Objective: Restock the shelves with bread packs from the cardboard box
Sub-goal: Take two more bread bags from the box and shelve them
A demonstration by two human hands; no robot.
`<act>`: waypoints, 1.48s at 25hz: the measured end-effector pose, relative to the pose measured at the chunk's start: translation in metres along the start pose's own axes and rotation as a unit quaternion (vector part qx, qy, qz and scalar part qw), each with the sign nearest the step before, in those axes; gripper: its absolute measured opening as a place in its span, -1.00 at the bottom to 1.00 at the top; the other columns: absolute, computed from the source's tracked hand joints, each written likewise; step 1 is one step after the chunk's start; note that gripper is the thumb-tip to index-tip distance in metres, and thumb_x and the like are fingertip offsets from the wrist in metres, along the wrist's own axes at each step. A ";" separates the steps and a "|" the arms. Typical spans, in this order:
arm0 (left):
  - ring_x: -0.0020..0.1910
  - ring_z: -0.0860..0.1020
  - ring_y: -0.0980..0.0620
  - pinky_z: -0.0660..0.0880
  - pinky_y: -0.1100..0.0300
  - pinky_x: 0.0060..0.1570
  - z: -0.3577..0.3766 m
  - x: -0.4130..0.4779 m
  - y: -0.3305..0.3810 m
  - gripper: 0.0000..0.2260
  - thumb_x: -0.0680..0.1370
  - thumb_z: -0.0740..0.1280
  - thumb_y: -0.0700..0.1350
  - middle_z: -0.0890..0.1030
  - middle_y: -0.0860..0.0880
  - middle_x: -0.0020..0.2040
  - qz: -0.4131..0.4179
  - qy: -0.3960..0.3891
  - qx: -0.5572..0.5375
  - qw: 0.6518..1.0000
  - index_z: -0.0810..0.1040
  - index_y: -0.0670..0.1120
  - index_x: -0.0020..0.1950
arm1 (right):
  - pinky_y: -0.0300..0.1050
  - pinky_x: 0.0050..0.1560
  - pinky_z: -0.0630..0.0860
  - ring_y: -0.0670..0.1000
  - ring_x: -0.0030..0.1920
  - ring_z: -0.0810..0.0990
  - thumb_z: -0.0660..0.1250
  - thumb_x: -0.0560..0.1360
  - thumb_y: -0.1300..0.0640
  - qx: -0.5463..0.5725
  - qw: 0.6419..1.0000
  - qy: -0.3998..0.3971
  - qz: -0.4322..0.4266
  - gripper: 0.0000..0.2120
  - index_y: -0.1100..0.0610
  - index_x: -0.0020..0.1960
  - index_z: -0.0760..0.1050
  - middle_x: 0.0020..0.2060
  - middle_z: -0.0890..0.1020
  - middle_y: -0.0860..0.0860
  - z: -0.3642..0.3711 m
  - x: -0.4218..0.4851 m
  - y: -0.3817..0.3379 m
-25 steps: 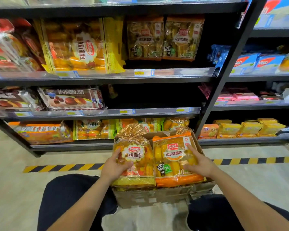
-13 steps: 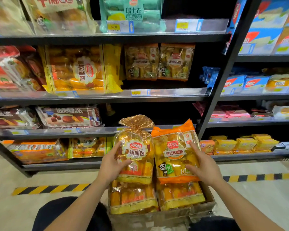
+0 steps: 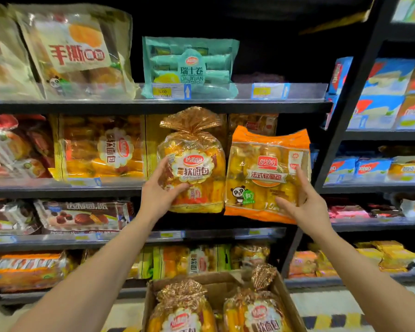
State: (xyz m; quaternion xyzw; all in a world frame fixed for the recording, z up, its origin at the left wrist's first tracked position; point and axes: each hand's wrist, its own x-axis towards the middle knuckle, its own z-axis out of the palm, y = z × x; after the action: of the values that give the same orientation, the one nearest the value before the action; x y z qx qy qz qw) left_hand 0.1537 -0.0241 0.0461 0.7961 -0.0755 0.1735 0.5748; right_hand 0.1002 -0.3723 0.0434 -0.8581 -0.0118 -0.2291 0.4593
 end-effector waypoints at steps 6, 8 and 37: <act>0.35 0.39 0.10 0.36 0.21 0.26 0.018 0.085 0.005 -0.22 0.36 0.55 0.00 0.39 0.05 0.43 -0.012 0.008 0.021 1.000 0.25 0.10 0.50 | -0.11 0.33 0.35 -0.16 0.29 0.38 0.50 0.41 0.07 -0.038 0.999 -0.012 0.005 -0.13 -0.23 0.53 0.05 0.32 0.40 -0.20 0.010 0.090 0.005; 0.33 0.36 0.10 0.32 0.23 0.23 0.022 0.110 0.002 -0.16 0.36 0.55 -0.01 0.36 -0.01 0.45 -0.031 0.022 0.005 0.999 0.20 -0.05 0.53 | -0.17 0.34 0.30 -0.18 0.34 0.33 0.51 0.39 0.07 -0.042 0.999 -0.008 -0.007 -0.13 -0.20 0.53 0.09 0.36 0.36 -0.22 0.014 0.122 0.013; 0.06 0.56 -0.18 0.54 0.03 -0.09 0.102 0.216 -0.060 -0.10 0.41 0.33 0.34 0.50 -0.19 0.22 -0.077 -0.044 0.505 0.859 -0.04 -0.04 0.53 | 0.35 0.44 -0.02 0.32 0.52 -0.06 0.18 0.44 -0.39 -0.529 0.840 -0.077 0.095 -0.14 -0.22 0.52 -0.27 0.54 0.10 0.17 0.108 0.234 0.029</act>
State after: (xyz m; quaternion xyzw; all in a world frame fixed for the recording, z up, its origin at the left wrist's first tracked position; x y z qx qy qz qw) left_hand 0.3925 -0.0835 0.0426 0.9872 0.0582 0.1077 0.1018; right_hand 0.3573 -0.3474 0.0639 -0.9824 0.1573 -0.0890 -0.0477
